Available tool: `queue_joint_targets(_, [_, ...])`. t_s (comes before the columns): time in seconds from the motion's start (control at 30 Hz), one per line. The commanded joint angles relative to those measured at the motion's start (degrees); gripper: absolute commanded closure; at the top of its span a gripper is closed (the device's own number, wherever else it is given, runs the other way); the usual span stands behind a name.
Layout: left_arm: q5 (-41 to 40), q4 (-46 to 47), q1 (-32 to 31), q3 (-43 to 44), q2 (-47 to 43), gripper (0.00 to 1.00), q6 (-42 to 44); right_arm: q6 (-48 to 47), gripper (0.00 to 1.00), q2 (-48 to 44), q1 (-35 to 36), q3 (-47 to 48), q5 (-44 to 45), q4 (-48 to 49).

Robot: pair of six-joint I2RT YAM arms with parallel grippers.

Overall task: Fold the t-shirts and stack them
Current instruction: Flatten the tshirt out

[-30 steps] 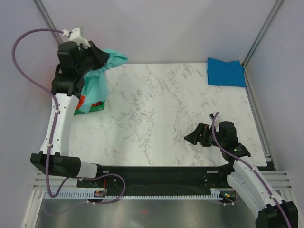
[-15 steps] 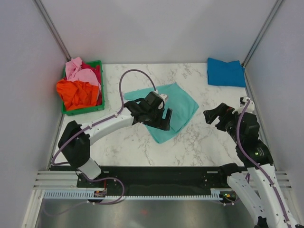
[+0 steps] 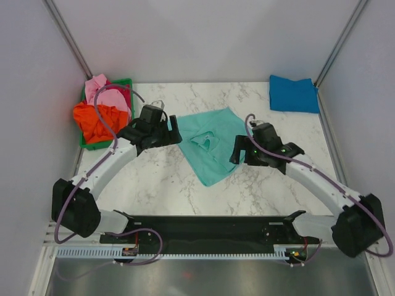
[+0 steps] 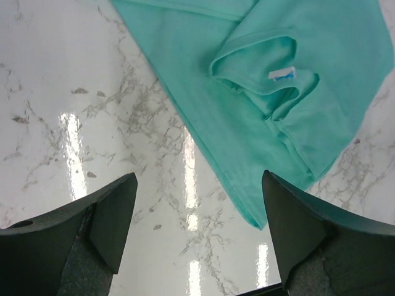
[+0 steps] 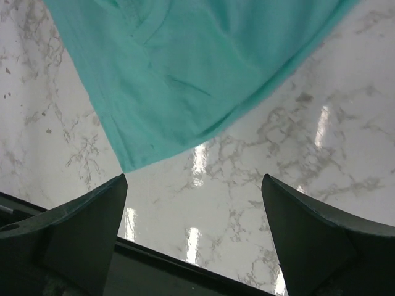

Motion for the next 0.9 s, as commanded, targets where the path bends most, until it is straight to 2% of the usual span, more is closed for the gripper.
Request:
queue_joint_targets(0.0, [3.4,1.6,0.5,-3.1,-1.6,0.12,-2.1,-3.0,0.02,11.8,6.7,10.1,5.9,3.7])
queue_joint_targets(0.13, [3.5,2.8,0.6,-9.6,-4.2,0.13,-3.5,-5.9,0.02,25.3,13.2,21.6,12.0,2.9])
queue_joint_targets(0.17, [4.6,3.3,0.5,-11.2,-5.3,0.16,-4.4,-7.3,0.02,27.9,13.6,23.9,12.9,2.6])
queue_joint_targets(0.23, [6.9,5.0,0.4,-16.6,-9.9,0.18,-5.2,-8.5,0.02,35.0,14.0,31.0,14.5,1.2])
queue_joint_targets(0.33, [6.2,4.8,0.4,-22.1,-15.4,0.17,-6.0,-11.1,0.02,43.8,14.2,39.3,16.5,-1.3])
queue_joint_targets(0.47, [7.2,3.5,0.4,-25.9,-22.7,0.17,-5.6,-13.4,0.02,52.4,14.3,47.7,20.0,-3.2])
queue_joint_targets(0.63, [7.8,2.9,0.3,-29.2,-27.0,0.17,-5.7,-15.5,0.05,62.3,14.3,58.4,22.9,-7.5])
queue_joint_targets(0.67, [8.1,2.9,0.3,-29.2,-27.5,0.17,-5.9,-15.6,0.09,63.3,14.4,59.7,23.1,-8.3])
queue_joint_targets(0.7, [8.0,2.8,0.2,-29.1,-28.0,0.18,-5.9,-15.5,0.32,64.1,14.3,61.1,23.5,-9.4])
queue_joint_targets(0.77, [7.7,2.8,0.2,-28.8,-28.3,0.18,-5.7,-15.4,0.57,63.5,14.6,61.2,24.8,-9.7])
queue_joint_targets(0.8, [7.4,2.9,0.2,-29.0,-28.3,0.18,-5.7,-15.3,0.81,62.3,14.6,61.4,25.1,-10.2])
queue_joint_targets(0.87, [7.1,2.8,0.2,-29.1,-28.0,0.18,-5.7,-15.5,1.0,58.6,14.5,61.2,25.1,-11.8])
